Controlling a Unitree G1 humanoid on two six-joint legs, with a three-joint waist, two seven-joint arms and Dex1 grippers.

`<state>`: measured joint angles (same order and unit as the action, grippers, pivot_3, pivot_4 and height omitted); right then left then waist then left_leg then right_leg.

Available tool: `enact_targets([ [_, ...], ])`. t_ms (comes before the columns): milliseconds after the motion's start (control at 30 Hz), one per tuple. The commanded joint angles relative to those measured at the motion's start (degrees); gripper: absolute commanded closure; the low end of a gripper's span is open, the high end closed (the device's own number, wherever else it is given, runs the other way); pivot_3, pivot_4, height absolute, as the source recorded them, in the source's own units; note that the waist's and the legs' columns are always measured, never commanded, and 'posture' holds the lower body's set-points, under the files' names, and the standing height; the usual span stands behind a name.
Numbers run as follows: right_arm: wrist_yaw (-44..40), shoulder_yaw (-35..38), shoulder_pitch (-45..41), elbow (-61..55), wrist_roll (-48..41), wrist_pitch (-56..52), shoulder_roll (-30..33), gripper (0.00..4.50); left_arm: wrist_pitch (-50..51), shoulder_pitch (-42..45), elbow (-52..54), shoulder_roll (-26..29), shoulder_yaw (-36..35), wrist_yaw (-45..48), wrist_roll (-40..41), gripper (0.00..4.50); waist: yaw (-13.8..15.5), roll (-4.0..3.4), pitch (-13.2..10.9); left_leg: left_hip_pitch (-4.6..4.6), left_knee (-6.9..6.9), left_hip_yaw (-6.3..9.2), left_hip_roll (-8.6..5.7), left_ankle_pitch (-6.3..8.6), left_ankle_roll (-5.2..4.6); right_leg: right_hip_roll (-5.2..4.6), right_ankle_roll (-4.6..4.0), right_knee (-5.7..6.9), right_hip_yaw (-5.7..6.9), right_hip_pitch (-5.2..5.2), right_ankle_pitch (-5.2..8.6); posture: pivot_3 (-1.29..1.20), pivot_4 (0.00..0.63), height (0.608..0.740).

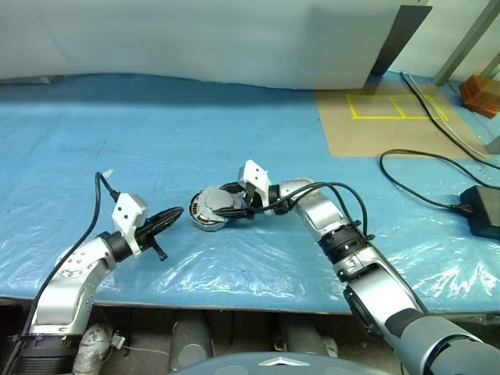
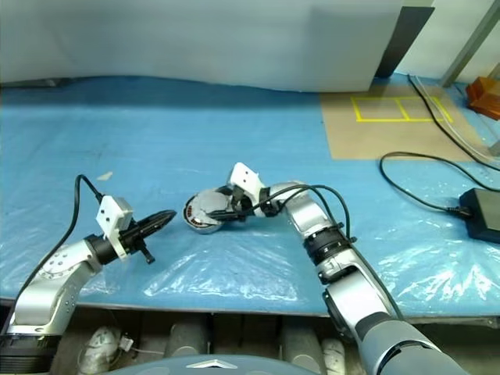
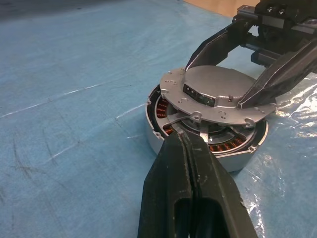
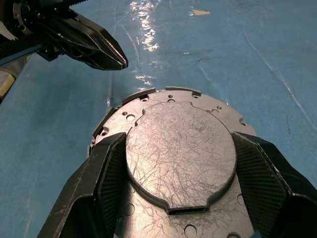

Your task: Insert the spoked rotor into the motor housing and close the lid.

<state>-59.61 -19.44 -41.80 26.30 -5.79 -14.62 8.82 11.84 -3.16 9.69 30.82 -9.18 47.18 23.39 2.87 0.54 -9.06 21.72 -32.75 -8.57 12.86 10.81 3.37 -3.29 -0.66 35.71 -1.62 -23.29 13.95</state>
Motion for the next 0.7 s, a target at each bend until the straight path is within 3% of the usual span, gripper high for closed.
enact_targets([
  [33, 1.6, 1.8, -3.3, -4.5, -1.3, -2.6, -1.2, 1.54, -1.4, 0.0, 0.0, 0.5, -2.4, -0.4, 0.6, 4.5, -0.2, 0.0, 0.0, 0.0, 0.0, 0.0, 0.0, 0.0, 0.0, 0.0, 0.0, 0.0, 0.0, 0.0, 0.0, 0.0, 0.15, 0.74],
  [333, 5.0, -5.3, -8.2, -0.8, 6.2, -12.6, -3.3, 1.54, -1.8, -0.1, -1.8, -2.2, -2.0, -2.0, 0.7, 4.5, -0.3, 0.01, 0.0, 0.03, 0.03, 0.01, 0.0, 0.0, 0.01, 0.0, 0.0, -0.06, 0.02, -0.01, 0.0, 0.0, 0.15, 0.74],
  [700, 13.1, -1.6, -10.4, 11.6, 7.0, -14.8, -10.1, 1.54, -2.0, -0.1, -2.4, -1.7, -2.5, -1.8, 0.4, 4.5, -0.6, -0.01, 0.0, -0.46, 0.06, -0.05, -0.01, 0.01, 0.01, 0.0, -0.31, 0.07, -0.03, 0.25, 0.19, 0.0, 0.15, 0.74],
])
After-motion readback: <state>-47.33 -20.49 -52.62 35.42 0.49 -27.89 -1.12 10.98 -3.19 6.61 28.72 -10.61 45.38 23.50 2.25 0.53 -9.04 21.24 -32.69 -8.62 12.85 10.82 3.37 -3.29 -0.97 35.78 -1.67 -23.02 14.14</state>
